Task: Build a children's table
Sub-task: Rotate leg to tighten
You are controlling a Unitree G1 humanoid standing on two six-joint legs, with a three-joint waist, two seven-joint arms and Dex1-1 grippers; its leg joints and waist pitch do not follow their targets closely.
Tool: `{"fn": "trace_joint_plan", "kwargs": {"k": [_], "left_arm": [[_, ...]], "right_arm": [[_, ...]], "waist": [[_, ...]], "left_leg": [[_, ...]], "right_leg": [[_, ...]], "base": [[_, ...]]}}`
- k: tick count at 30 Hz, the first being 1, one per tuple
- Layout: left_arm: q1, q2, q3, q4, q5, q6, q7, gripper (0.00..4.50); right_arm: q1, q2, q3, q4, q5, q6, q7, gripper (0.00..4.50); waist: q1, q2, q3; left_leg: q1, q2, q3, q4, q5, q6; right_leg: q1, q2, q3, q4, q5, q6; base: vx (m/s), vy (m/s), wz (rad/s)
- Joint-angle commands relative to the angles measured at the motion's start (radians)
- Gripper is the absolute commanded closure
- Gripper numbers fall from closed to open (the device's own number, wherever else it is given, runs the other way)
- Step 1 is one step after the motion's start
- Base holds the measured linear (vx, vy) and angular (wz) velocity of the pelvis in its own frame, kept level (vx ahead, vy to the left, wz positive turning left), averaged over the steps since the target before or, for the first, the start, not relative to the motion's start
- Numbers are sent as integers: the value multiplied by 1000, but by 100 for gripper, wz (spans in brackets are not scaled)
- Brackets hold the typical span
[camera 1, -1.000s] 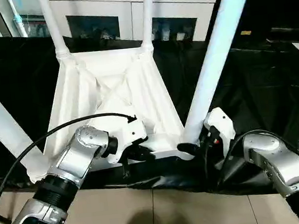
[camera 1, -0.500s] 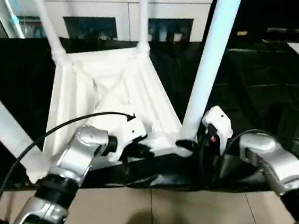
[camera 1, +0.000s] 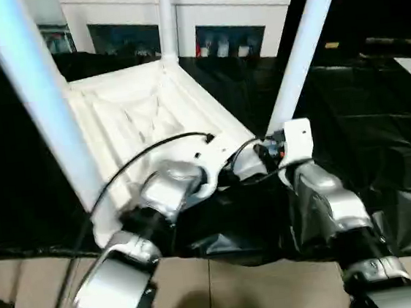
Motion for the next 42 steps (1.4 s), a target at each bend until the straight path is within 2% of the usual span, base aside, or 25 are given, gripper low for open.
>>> {"fn": "trace_joint_plan", "kwargs": {"k": [1,2,4,6,7,8,10,11,12,13,15,16,17,20,21,23,24,26,27,28,29,33,36,39,42], "left_arm": [[-43,-8,91,41,-11,-62,230,450],[-48,-11,92,52,-10,-68,230,450],[-51,-10,90,63,-7,-79,221,450],[-45,0,82,54,-2,-88,198,450],[-41,6,78,52,0,-96,185,450],[-41,6,78,52,0,-96,185,450],[2,44,52,-5,3,-118,76,450],[12,53,47,-20,4,-114,54,450],[26,65,36,-41,8,-119,26,450],[26,65,36,-41,8,-119,26,450],[80,111,0,-125,4,-138,-92,450],[97,126,-10,-150,1,-144,-132,450],[111,138,-18,-171,-4,-150,-167,450],[148,175,-42,-228,-19,-172,-263,450],[169,199,-56,-263,-34,-171,-325,450],[183,215,-66,-286,-45,-169,-366,450],[195,230,-76,-310,-56,-164,-394,450],[223,271,-100,-372,-80,-156,-481,450],[225,275,-103,-378,-83,-156,-489,450],[245,313,-122,-433,-100,-133,-578,450],[249,320,-125,-447,-101,-126,-598,450],[254,325,-125,-464,-91,-121,-617,450],[254,324,-119,-469,-81,-122,-593,450],[252,326,-112,-468,-84,-120,-580,450],[255,334,-109,-476,-84,-116,-588,450]], "right_arm": [[-1,91,55,14,10,1,-4,200],[-3,100,46,19,11,-6,-12,200],[-4,104,35,22,22,-20,1,200],[6,97,32,-4,39,-27,43,200],[13,90,36,-20,39,-30,52,144],[13,90,36,-20,39,-30,52,144],[82,34,41,-154,47,-6,124,130],[99,19,44,-184,50,4,138,111],[118,-1,44,-218,48,11,143,111],[118,-1,44,-218,48,11,143,93],[185,-97,71,-322,64,43,261,85],[207,-132,84,-354,74,56,314,76],[227,-162,96,-381,84,68,366,76],[269,-231,110,-433,101,65,460,39],[289,-272,115,-455,107,63,520,33],[303,-300,119,-471,111,65,562,24],[316,-323,125,-492,115,74,597,6],[341,-392,155,-525,127,85,700,6],[344,-398,158,-528,129,86,710,6],[362,-463,205,-560,154,120,819,6],[365,-474,215,-569,167,136,843,6],[344,-466,256,-528,110,87,852,6],[327,-472,286,-499,60,62,857,6],[321,-475,292,-499,66,67,861,6],[317,-471,285,-505,86,76,864,32]], "waist": [[3,-10,-78],[5,-5,-76],[7,-5,-76],[8,-3,-72],[7,-4,-71],[8,-4,-70],[9,-3,-65],[-2,-9,-61],[-6,-4,-67],[-9,-4,-69],[-4,-5,-64],[3,-4,-62],[7,-2,-60],[11,0,-60],[13,5,-59],[12,3,-57],[16,6,-60],[19,5,-57],[23,8,-55],[21,0,-54],[27,3,-56],[24,-2,-56],[23,-5,-55],[22,-6,-56],[23,-4,-56]], "left_leg": [[3,16,1,-60,-52,72],[2,16,2,-61,-48,86],[6,17,4,-61,-65,97],[9,21,3,-64,-105,94],[9,21,4,-65,-117,92],[10,21,4,-66,-135,84],[3,19,1,-69,-152,86],[-17,20,-9,-79,-151,76],[-7,23,-10,-76,-155,63],[6,24,-4,-70,-165,62],[5,24,-2,-70,-155,69],[6,27,-3,-71,-157,77],[6,30,0,-72,-159,85],[8,30,1,-72,-181,75],[9,32,-1,-74,-197,67],[8,32,-1,-76,-207,63],[17,34,2,-73,-217,58],[14,36,0,-76,-221,58],[18,39,1,-78,-242,53],[17,37,3,-78,-245,53],[15,39,-1,-79,-238,54],[12,37,1,-77,-231,44],[5,35,-2,-79,-220,38],[7,34,-1,-77,-222,38],[6,34,-2,-76,-209,44]], "right_leg": [[65,-48,33,-55,-48,-224],[66,-49,34,-54,-29,-235],[66,-49,34,-55,-29,-244],[65,-51,33,-62,-77,-244],[64,-51,33,-64,-93,-241],[64,-52,33,-67,-122,-234],[69,-51,32,-71,-150,-214],[86,-51,27,-72,-193,-173],[78,-55,27,-75,-223,-163],[64,-53,31,-77,-222,-181],[65,-51,32,-76,-198,-203],[69,-51,32,-76,-193,-202],[65,-51,35,-74,-188,-203],[58,-53,36,-79,-239,-200],[59,-54,36,-81,-255,-200],[57,-53,36,-82,-266,-201],[49,-53,39,-81,-263,-208],[53,-53,38,-79,-261,-211],[47,-54,40,-82,-287,-204],[47,-52,40,-84,-296,-201],[54,-54,39,-80,-297,-196],[46,-58,39,-83,-322,-185],[51,-58,37,-82,-340,-172],[50,-57,38,-83,-341,-167],[51,-57,38,-80,-317,-172]], "base": [[0,0,0],[0,0,0],[0,0,0],[0,0,0],[0,0,0],[0,0,0],[0,0,0],[0,0,0],[0,0,0],[0,0,0],[0,0,0],[0,0,0],[0,0,0],[0,0,0],[0,0,0],[0,0,0],[0,0,0],[0,0,0],[0,0,0],[0,0,0],[0,0,0],[0,0,0],[0,0,0],[0,0,0],[0,0,0]]}}
